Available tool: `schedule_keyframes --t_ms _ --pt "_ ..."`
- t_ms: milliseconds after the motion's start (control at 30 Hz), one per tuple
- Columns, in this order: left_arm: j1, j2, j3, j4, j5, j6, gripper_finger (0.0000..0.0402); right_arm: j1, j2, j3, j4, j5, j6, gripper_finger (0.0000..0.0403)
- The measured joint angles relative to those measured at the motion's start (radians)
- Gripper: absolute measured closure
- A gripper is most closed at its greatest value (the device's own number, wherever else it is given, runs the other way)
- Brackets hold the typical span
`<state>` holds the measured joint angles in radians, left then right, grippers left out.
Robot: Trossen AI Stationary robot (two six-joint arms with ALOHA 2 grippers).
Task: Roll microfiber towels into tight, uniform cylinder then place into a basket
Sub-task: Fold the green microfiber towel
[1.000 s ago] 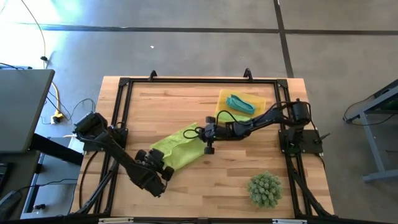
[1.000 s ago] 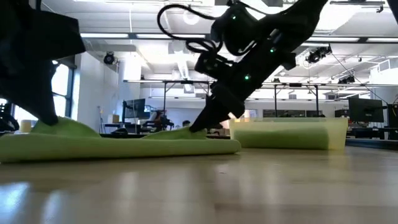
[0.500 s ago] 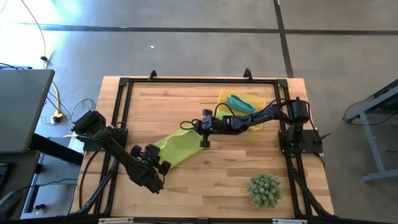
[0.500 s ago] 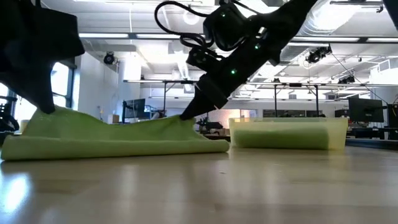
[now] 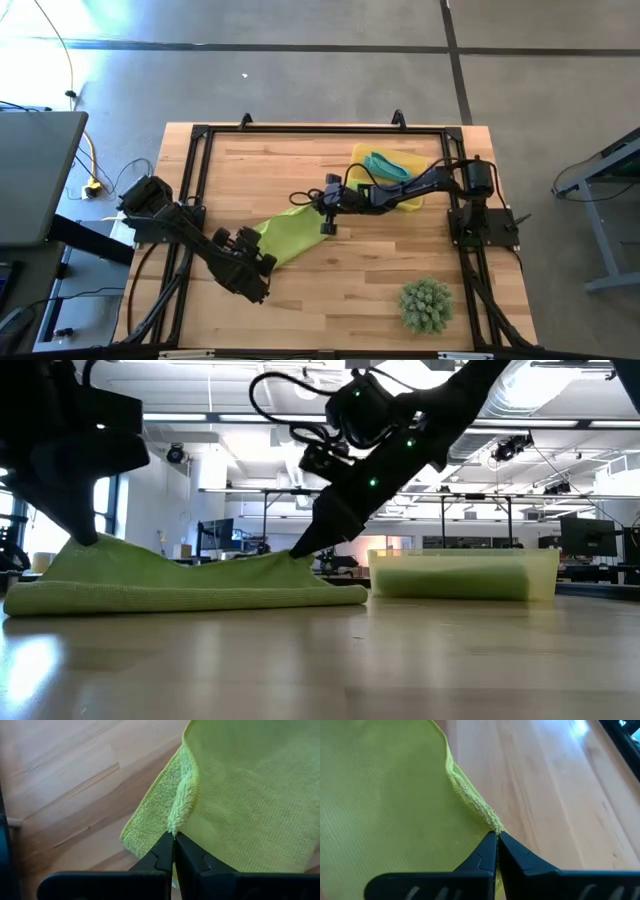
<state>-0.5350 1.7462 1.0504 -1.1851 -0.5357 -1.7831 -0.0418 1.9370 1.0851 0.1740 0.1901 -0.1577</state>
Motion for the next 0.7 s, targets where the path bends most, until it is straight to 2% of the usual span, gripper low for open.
schedule_keyframes --t_ms 400,500,700 --pt "0.042 0.000 -0.006 0.004 0.013 0.066 0.0401 -0.025 0.029 0.000 0.032 0.010 -0.006 0.0387" --pt "0.051 0.000 -0.006 0.003 0.012 0.068 0.0401 -0.033 0.029 0.000 0.018 0.010 -0.011 0.0359" --pt "0.058 0.000 -0.006 0.003 0.044 0.093 0.0401 -0.032 0.029 0.008 0.005 0.010 -0.047 0.0262"
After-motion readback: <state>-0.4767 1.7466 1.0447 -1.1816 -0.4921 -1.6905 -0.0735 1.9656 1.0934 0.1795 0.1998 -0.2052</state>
